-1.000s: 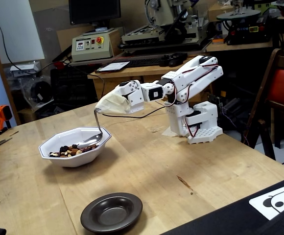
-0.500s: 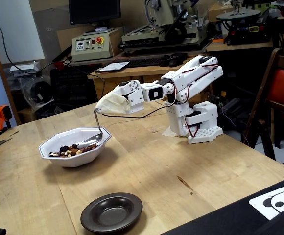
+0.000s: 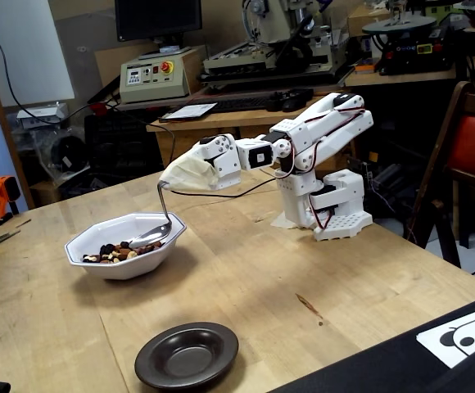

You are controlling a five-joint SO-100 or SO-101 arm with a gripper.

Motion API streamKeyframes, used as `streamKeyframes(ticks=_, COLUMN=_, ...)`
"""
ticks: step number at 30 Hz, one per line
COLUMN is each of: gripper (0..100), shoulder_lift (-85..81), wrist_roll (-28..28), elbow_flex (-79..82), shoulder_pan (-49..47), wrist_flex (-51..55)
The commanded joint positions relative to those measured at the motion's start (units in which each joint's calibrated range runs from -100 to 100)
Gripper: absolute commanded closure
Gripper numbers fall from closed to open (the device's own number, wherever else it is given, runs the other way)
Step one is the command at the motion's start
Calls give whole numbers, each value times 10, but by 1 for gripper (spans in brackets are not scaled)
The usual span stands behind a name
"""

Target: Use spoon to transfer food from the white bowl to brown plate

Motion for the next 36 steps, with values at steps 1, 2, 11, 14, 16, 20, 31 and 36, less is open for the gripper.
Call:
streamKeyframes(ticks=1, gripper=98, shoulder_lift=-7, wrist_roll=1, elbow_flex=3, shoulder_pan=2, wrist_flex=-1)
streamKeyframes(ticks=2, gripper=98, shoulder_lift=-7, wrist_roll=1, elbow_flex=3, shoulder_pan=2, wrist_flex=-1)
streamKeyframes(ticks=11, gripper=98, shoulder_lift=-7, wrist_roll=0, elbow_flex=3, shoulder_pan=-3, wrist_flex=-1)
streamKeyframes(ticks=14, gripper=98, shoulder_lift=-7, wrist_roll=1, elbow_flex=3, shoulder_pan=-3, wrist_flex=-1)
streamKeyframes(ticks=16, gripper=98, shoulder_lift=-7, wrist_roll=0, elbow_flex=3, shoulder_pan=-3, wrist_flex=-1)
streamKeyframes(ticks=20, gripper=98, shoulder_lift=-7, wrist_roll=2, elbow_flex=3, shoulder_pan=-1, wrist_flex=-1)
streamKeyframes(ticks=31, gripper=98, shoulder_lift=-6, wrist_roll=2, elbow_flex=1, shoulder_pan=3, wrist_flex=7)
streamKeyframes(ticks=36, gripper=98, shoulder_lift=-6, wrist_roll=2, elbow_flex=-66, shoulder_pan=3, wrist_flex=75)
